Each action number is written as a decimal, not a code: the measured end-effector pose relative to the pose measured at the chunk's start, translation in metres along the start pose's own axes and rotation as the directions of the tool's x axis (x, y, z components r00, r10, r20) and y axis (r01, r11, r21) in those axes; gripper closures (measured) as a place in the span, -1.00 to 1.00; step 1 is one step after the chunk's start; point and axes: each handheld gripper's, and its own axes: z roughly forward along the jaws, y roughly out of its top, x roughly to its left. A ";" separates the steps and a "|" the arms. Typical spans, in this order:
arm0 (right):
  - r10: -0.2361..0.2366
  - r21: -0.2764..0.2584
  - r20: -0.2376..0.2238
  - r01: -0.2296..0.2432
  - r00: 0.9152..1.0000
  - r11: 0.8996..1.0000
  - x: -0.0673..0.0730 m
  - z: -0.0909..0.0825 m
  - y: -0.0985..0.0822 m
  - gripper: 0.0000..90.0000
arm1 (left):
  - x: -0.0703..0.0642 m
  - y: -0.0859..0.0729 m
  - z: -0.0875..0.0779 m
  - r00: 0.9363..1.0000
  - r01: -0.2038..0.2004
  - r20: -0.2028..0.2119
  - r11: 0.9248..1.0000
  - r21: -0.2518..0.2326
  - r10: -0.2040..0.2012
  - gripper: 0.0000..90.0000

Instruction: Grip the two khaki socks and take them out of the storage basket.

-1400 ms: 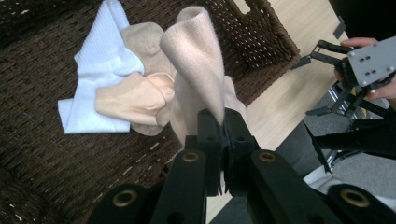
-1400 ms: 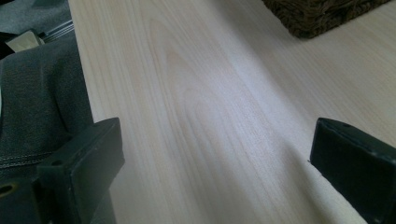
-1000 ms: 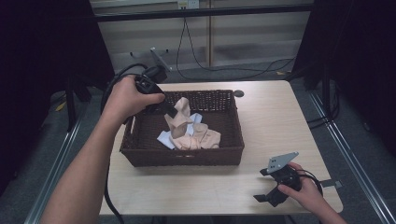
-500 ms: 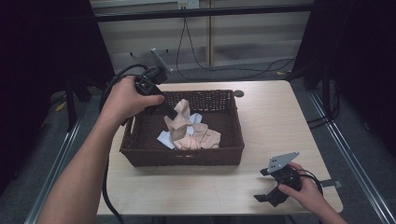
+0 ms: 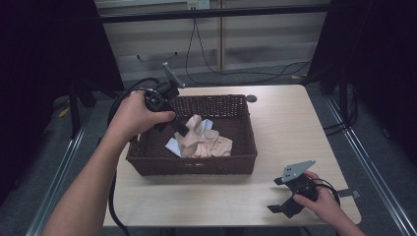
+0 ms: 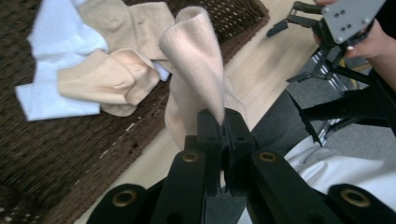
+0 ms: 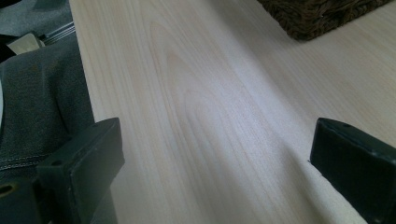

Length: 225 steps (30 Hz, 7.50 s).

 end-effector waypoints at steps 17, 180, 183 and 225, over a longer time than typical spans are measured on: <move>0.004 0.004 -0.006 -0.004 1.000 1.000 0.000 0.000 0.000 -0.95 | -0.011 -0.019 0.038 0.998 -0.068 0.003 0.996 0.054 0.067 0.94; -0.008 0.013 -0.022 0.008 1.000 1.000 0.001 0.000 0.001 -0.94 | 0.038 0.014 0.010 0.986 0.029 -0.167 0.999 0.031 -0.024 0.81; -0.007 0.012 -0.022 0.007 1.000 1.000 0.001 0.000 0.001 -0.95 | 0.033 0.015 0.006 0.986 0.012 -0.166 0.999 0.041 -0.005 0.81; -0.003 0.013 -0.026 0.003 1.000 1.000 0.002 0.001 0.001 -0.95 | -0.004 -0.029 0.053 0.984 -0.153 -0.081 0.983 0.102 0.161 0.81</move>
